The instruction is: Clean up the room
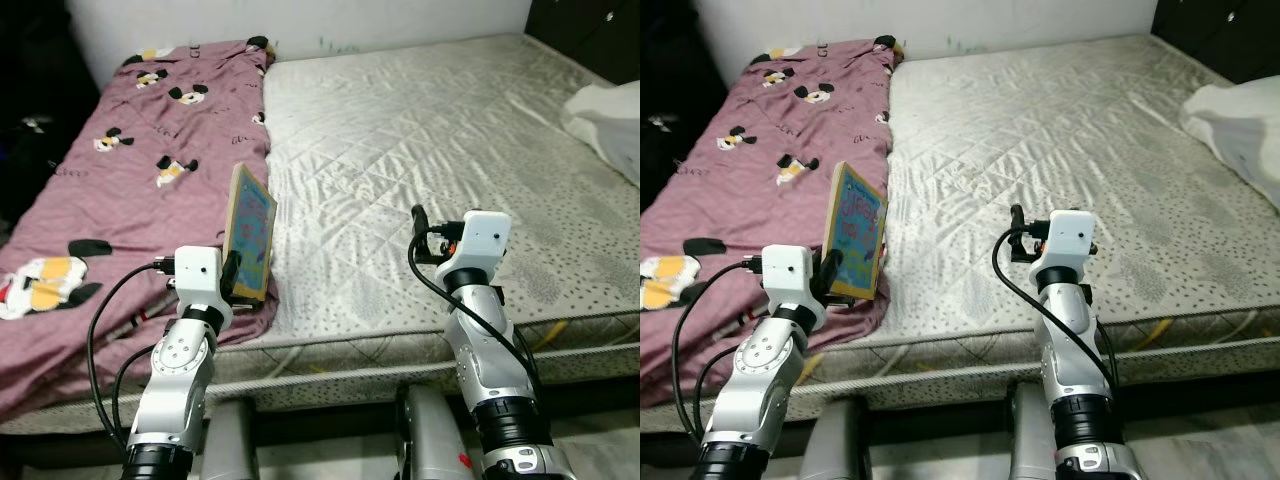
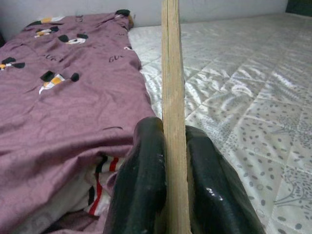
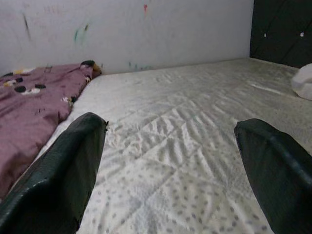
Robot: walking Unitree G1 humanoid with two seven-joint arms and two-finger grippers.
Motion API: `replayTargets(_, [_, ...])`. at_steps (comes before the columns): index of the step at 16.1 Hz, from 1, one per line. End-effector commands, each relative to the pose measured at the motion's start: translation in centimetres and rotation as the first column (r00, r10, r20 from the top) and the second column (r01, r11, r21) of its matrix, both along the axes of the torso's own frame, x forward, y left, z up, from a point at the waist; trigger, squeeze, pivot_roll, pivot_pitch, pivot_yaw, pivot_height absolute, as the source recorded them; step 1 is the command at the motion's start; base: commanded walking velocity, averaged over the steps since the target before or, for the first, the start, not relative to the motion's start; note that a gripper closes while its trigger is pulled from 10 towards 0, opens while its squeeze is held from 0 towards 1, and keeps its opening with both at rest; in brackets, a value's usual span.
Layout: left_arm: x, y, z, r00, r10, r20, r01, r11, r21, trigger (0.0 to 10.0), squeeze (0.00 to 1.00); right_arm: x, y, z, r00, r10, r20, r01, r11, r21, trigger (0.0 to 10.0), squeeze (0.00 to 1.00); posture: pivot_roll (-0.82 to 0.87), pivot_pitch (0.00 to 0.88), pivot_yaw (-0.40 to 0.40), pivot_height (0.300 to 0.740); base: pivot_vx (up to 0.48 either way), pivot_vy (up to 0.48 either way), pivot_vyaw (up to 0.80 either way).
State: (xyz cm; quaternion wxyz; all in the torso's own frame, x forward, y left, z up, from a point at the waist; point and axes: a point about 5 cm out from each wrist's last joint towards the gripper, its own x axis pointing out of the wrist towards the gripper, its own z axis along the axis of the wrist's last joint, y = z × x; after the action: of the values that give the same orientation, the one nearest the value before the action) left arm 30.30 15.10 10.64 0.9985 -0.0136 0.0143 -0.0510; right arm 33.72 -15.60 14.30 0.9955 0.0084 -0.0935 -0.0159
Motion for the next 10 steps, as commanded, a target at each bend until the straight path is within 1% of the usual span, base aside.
replayTargets(1, [0.8, -0.1, 1.0, 0.999, -0.020, 0.048, 0.019, 0.999, 0.026, 0.0, 0.00, -0.1, 0.3, -0.4, 1.000, 0.000, -0.004, 0.000, 1.000, 0.008, 10.0, 0.00, -0.05, 0.000, 0.134, 0.600, 0.000, 0.000, 0.00])
replayTargets(2, [1.0, -0.1, 1.0, 0.998, -0.025, 0.052, 0.023, 0.999, 0.033, 0.0, 0.00, -0.2, 0.3, -0.7, 1.000, -0.002, -0.007, 0.002, 1.000, 0.009, 10.0, 0.00, -0.06, 0.000, 0.138, 0.615, 0.000, 0.000, 0.00])
replayTargets(5, [1.1, 0.2, 0.9, 0.998, -0.024, 0.054, 0.022, 0.999, 0.036, 0.0, 0.00, -0.6, 0.2, -1.2, 1.000, -0.011, -0.013, 0.011, 1.000, 0.008, 10.0, 0.00, -0.07, 0.000, 0.141, 0.635, 0.000, 0.000, 0.00])
replayTargets(6, [0.9, 0.0, 0.7, 0.998, -0.032, 0.048, 0.031, 0.999, 0.033, 0.0, 0.00, -0.9, 0.0, -1.4, 1.000, -0.016, -0.017, 0.016, 1.000, 0.001, 10.0, 0.00, -0.07, 0.000, 0.142, 0.650, 0.000, 0.000, 0.00])
replayTargets(8, [0.6, -0.5, 0.2, 0.998, -0.054, 0.032, 0.053, 0.998, 0.031, 0.0, 0.00, -1.2, -0.5, -1.9, 0.999, -0.036, -0.034, 0.036, 0.999, -0.010, 10.0, 0.00, -0.07, 0.000, 0.143, 0.660, 0.000, 0.000, 0.00])
replayTargets(10, [0.2, -0.9, -0.4, 0.997, -0.074, 0.010, 0.073, 0.997, 0.037, 0.0, 0.00, -1.6, -0.6, -2.3, 0.998, -0.051, -0.046, 0.050, 0.999, -0.008, 10.0, 0.00, -0.07, 0.000, 0.146, 0.660, 0.000, 0.000, 0.00])
